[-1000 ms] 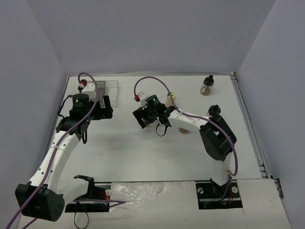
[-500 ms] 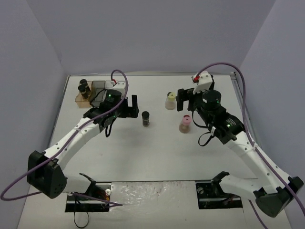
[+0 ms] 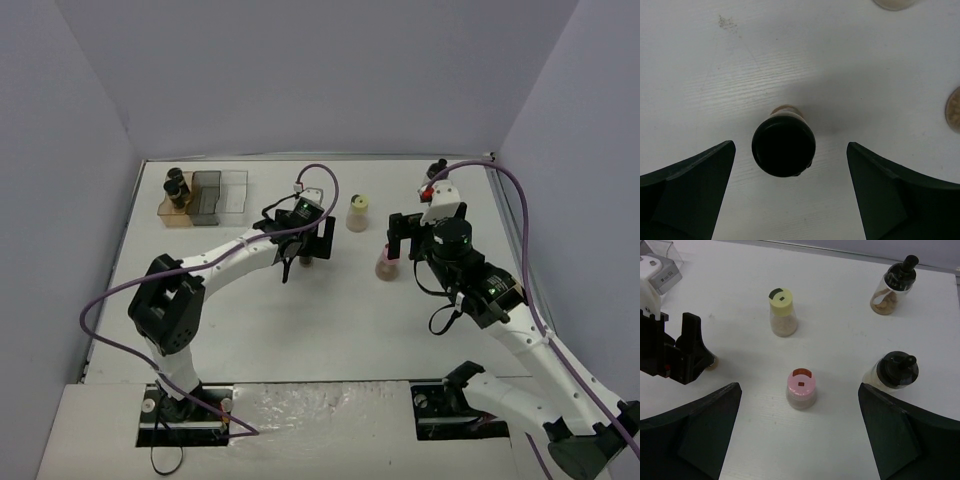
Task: Organize the condiment bottles
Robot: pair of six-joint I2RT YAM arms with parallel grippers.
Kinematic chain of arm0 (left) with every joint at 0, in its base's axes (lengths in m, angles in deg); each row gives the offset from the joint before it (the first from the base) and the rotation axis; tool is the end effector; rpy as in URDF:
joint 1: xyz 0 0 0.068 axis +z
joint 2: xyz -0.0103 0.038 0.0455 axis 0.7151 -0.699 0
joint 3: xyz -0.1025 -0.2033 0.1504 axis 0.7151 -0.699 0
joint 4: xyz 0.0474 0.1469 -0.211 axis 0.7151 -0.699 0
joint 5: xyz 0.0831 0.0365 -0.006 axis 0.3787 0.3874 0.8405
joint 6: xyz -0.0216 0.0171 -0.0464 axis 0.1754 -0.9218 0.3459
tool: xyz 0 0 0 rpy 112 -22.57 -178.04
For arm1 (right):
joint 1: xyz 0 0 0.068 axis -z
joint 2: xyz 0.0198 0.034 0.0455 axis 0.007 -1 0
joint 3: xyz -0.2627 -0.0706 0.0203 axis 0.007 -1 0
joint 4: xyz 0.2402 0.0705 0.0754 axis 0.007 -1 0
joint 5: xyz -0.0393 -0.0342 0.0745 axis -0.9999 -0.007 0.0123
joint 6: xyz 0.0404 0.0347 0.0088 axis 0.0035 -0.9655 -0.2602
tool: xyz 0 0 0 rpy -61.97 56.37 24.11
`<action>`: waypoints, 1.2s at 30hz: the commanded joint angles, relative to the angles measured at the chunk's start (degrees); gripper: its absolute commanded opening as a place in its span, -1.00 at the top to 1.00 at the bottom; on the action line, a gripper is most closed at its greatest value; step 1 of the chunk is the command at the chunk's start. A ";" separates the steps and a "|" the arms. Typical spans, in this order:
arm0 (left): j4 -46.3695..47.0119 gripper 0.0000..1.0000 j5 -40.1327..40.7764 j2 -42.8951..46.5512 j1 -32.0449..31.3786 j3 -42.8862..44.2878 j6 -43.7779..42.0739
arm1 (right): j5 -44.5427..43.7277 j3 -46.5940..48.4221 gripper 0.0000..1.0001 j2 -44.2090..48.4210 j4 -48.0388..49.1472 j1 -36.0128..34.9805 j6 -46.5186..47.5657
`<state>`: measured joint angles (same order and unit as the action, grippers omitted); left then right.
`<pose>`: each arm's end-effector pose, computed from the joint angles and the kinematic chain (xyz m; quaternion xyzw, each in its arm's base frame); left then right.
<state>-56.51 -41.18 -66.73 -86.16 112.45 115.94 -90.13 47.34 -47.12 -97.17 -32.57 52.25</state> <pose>0.3070 -0.2549 0.2487 0.0671 0.9143 -0.1611 0.3656 0.1760 0.1030 0.3820 -0.0853 0.7463 0.1271 0.6477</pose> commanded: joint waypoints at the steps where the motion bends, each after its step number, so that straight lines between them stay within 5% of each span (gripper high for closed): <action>1: -1.04 -0.79 3.79 -0.71 0.43 3.53 2.46 | 0.06 -0.79 -1.00 1.42 2.56 0.31 -0.90; 14: 2.92 -0.05 5.27 -1.96 0.43 2.56 2.78 | 0.16 -3.55 -1.00 4.04 2.56 0.28 -0.29; 18: 2.74 0.55 5.16 -0.52 0.45 2.02 3.09 | 0.18 -3.62 -1.00 3.98 2.58 0.34 -0.08; 22: 0.33 0.82 6.02 3.46 1.63 1.84 2.12 | 0.53 -3.51 -1.00 3.89 2.57 0.28 0.10; 25: -2.19 0.85 7.28 6.77 4.46 1.61 0.70 | 0.93 -3.28 -1.00 3.89 2.57 0.35 0.26; 36: -5.29 0.86 -0.25 13.71 33.92 5.53 -6.55 | 1.80 -3.28 -1.00 3.95 2.72 0.28 0.71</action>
<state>-61.21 -38.55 -54.20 -59.17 113.30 113.58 -88.94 43.87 -43.36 -97.49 -32.57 52.32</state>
